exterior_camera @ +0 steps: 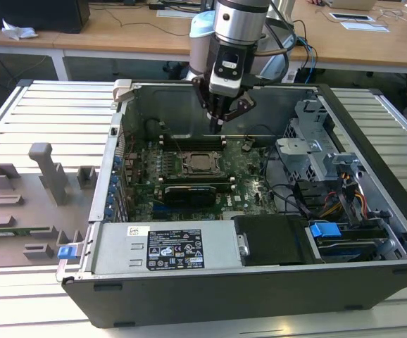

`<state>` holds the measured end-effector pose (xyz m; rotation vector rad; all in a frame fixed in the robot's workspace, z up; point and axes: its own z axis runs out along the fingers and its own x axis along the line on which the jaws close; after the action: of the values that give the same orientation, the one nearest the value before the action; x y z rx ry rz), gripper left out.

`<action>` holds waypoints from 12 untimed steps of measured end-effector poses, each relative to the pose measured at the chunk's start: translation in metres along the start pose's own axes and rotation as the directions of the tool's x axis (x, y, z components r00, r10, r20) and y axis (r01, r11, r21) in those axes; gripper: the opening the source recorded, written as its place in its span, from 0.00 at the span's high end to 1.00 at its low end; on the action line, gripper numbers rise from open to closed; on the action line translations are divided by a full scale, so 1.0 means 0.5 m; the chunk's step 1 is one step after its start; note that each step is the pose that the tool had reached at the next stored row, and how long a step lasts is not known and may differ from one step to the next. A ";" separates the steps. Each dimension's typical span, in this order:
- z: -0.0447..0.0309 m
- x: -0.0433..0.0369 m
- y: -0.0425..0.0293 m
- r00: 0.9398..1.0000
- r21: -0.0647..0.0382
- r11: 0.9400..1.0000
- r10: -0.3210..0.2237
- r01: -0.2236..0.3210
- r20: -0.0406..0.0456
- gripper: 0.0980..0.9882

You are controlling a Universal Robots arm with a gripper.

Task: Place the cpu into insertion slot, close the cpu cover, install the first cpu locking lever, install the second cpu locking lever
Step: 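Install the first cpu locking lever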

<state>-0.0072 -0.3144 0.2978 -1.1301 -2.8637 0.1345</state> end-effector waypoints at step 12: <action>0.000 0.000 0.000 0.993 0.004 0.993 -0.118 0.118 0.012 0.99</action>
<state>-0.0072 -0.3144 0.2978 -0.9591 -2.9308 0.1399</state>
